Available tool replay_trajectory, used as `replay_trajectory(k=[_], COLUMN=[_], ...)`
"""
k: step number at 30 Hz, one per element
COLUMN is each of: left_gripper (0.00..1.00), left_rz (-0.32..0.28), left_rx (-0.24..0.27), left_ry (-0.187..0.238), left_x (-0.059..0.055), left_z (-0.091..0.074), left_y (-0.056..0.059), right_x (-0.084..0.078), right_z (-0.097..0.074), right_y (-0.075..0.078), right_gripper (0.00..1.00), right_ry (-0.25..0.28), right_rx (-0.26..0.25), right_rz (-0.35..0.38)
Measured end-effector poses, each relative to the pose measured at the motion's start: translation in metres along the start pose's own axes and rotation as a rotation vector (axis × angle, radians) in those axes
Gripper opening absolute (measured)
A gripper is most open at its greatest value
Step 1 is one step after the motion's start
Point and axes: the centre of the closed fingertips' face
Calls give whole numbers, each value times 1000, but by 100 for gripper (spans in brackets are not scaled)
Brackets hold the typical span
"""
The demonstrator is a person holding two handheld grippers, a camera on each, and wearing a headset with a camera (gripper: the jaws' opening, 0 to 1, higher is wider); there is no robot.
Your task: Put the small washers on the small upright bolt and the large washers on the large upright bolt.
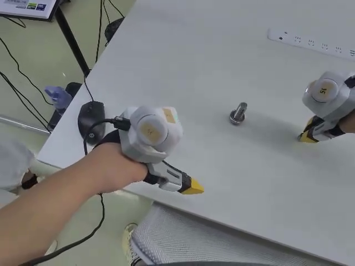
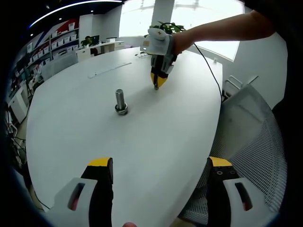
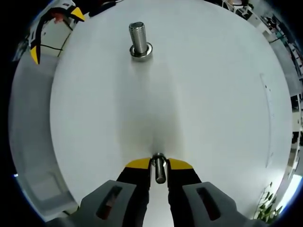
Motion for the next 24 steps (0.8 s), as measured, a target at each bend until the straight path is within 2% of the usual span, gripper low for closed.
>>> replay_trajectory(k=[5,7,11,16,17,21,24], left_gripper=[82,83,83,84,84,84,85], left_rz=[-2,-3,-21,-13,-15,-30,-36], left_rx=[16,22,38,51,59,61,64], left_ry=[12,21,29,40,54,77,79], left_x=[3,5,4,7,10,15,17], left_z=[-1,-2,-4,-5,-5,-3,-3], left_y=[-1,-1,-5,-5,-5,-2,-1], right_x=[0,5,4,5,7,4,9], right_z=[-4,-10,-15,-25,-30,-44,-63], right_y=[3,7,9,7,5,3,2], right_gripper=[19,19,24,28,28,30,31], right_ry=[17,54,71,129,166,224,352], right_rx=[-15,-41,-49,-65,-65,-95,-132], right_rz=[11,12,19,45,70,84,116])
Point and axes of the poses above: the centre of the closed fingertips' face, and the gripper's own axes: z roughly forward along the fingers, y roughly to its right, x roughly out of its top, and after that the axes turned 1 degree about x, right-handed
